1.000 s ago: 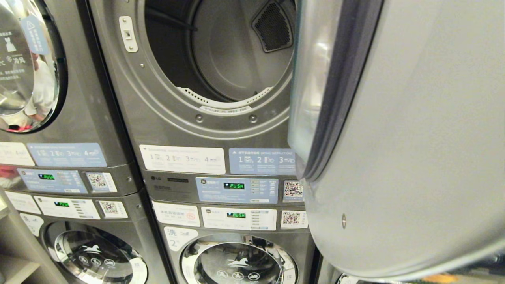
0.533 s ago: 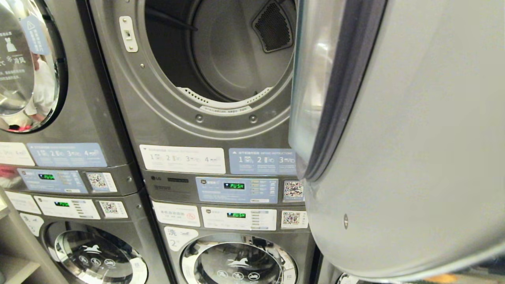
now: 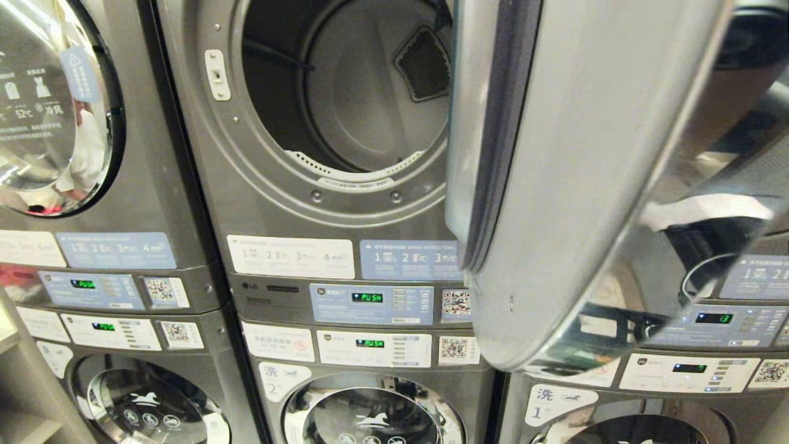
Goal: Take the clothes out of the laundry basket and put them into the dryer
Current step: Open the dryer
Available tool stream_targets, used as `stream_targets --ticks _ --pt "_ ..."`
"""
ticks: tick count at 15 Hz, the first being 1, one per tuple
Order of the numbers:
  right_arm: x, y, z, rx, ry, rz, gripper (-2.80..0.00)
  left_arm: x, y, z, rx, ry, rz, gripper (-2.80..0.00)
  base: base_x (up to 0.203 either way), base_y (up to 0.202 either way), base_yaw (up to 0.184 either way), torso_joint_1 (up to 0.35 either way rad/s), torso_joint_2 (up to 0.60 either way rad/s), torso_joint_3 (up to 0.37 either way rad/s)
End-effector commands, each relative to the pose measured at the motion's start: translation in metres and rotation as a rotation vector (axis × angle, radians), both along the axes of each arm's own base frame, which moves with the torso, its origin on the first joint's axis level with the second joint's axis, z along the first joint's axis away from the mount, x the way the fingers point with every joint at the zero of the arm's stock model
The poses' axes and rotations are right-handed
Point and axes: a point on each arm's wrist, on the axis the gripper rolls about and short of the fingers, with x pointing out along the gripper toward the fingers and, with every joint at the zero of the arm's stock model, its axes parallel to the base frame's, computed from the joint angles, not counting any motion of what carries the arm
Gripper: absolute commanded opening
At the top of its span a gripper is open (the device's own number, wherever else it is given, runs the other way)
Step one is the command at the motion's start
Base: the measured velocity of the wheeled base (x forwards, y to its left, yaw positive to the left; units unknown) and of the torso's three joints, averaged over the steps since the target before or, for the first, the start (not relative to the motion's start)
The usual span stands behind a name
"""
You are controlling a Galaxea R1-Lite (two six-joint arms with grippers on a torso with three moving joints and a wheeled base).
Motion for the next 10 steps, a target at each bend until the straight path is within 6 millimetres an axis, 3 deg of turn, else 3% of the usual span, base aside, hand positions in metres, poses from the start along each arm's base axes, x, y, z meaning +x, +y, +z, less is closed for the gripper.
stream_targets --ticks 1,4,8,10 --pt "0.0 0.0 0.0 0.0 -0.003 0.0 -2.8 0.0 0.0 0.0 -0.001 -0.002 -0.001 -2.8 0.0 0.0 0.0 -0.002 0.0 0.2" --pt "0.0 0.0 0.0 0.0 -0.003 0.0 -2.8 0.0 0.0 0.0 -0.006 -0.003 0.0 -2.8 0.0 0.0 0.0 -0.001 0.0 0.146" --pt "0.0 0.0 0.0 0.0 -0.002 0.0 -2.8 -0.001 0.0 0.003 0.011 -0.038 -0.011 -2.8 0.0 0.0 0.0 0.002 0.0 0.013" --pt "0.0 0.0 0.0 0.0 -0.003 0.0 -2.8 -0.006 -0.003 0.017 0.058 -0.092 -0.126 -2.8 0.0 0.0 0.0 0.0 0.0 0.0"
